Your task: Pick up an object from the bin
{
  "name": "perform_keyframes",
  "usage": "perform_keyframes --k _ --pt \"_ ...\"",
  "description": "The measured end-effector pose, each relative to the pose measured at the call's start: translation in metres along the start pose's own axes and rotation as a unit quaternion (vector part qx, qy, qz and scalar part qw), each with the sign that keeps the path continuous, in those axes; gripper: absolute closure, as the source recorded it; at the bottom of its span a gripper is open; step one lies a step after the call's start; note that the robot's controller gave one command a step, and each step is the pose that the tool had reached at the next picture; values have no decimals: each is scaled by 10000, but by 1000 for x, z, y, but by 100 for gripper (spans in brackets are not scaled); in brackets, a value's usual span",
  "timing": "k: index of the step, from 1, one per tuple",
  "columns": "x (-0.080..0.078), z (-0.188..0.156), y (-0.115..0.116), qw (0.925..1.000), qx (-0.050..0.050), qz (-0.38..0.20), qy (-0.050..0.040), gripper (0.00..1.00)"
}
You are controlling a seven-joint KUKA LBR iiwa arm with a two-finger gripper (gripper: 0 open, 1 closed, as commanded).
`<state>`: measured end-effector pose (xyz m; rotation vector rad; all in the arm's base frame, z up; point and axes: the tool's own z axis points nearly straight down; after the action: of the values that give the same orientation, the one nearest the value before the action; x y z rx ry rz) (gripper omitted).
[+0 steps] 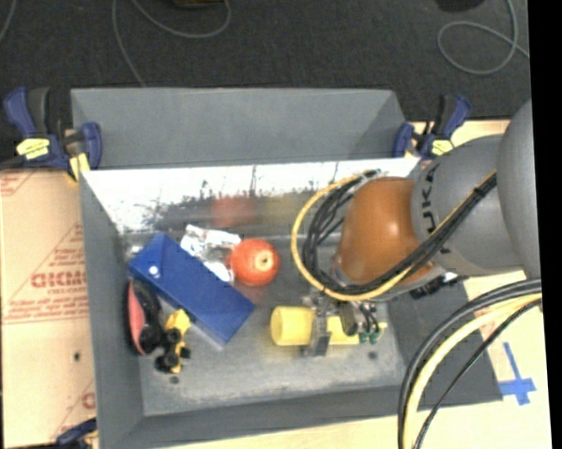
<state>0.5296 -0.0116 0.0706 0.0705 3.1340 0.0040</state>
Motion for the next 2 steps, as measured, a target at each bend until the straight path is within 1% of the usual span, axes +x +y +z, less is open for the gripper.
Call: perform_keyframes --k 2 --pt "2 -3 0 10000 -1 33 9 100"
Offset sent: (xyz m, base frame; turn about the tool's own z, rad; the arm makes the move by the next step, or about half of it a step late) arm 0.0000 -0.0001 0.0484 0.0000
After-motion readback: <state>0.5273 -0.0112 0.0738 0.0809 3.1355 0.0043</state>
